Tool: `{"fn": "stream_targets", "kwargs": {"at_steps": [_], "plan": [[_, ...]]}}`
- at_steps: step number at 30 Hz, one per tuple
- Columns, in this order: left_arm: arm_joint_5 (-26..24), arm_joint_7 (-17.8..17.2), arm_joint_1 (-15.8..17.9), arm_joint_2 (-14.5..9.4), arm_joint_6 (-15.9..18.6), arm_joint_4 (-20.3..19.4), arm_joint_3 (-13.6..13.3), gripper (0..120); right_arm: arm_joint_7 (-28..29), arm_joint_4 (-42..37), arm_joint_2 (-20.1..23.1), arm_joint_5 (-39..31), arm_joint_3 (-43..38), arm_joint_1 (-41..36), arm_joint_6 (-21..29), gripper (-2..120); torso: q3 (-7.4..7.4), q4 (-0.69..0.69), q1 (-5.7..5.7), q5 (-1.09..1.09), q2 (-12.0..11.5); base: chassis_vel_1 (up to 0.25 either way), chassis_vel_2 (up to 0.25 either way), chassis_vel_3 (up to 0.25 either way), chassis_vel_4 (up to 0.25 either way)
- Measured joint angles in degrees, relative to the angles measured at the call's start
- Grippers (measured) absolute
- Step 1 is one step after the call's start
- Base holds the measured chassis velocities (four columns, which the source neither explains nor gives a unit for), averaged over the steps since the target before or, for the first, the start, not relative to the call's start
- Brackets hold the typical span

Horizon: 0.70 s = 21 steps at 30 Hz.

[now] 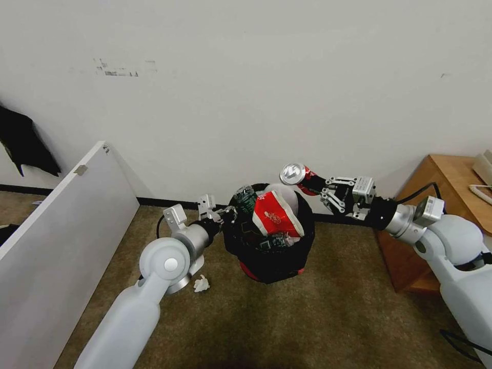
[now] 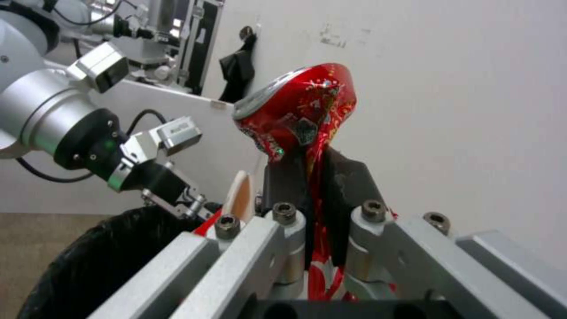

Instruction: Pick up the trash bin, then pick up the garbage from the floor and place it into the trash bin.

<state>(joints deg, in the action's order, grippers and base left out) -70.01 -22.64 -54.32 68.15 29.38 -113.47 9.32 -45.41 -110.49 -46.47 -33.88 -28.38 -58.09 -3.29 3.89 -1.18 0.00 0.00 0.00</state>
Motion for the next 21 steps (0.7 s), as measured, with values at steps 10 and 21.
{"fn": "stream_targets", "kwargs": {"at_steps": [10, 21], "plan": [[0.09, 0.1, 0.17, -0.1, 0.0, 0.18, 0.12, 3, -1.14, 0.67, 0.27, 0.38, 0.94, -0.01, 0.2, 5, 0.0, 0.0, 0.0, 0.0, 0.0, 0.0, 0.0, 0.0, 0.0], [0.08, 0.27, 0.32, 0.1, -0.02, 0.33, -0.24, 3, -1.58, 1.18, 1.52, 0.17, 2.39, 0.12, 0.55, 5, 0.0, 0.0, 0.0, 0.0, 0.0, 0.0, 0.0, 0.0, 0.0]]}}
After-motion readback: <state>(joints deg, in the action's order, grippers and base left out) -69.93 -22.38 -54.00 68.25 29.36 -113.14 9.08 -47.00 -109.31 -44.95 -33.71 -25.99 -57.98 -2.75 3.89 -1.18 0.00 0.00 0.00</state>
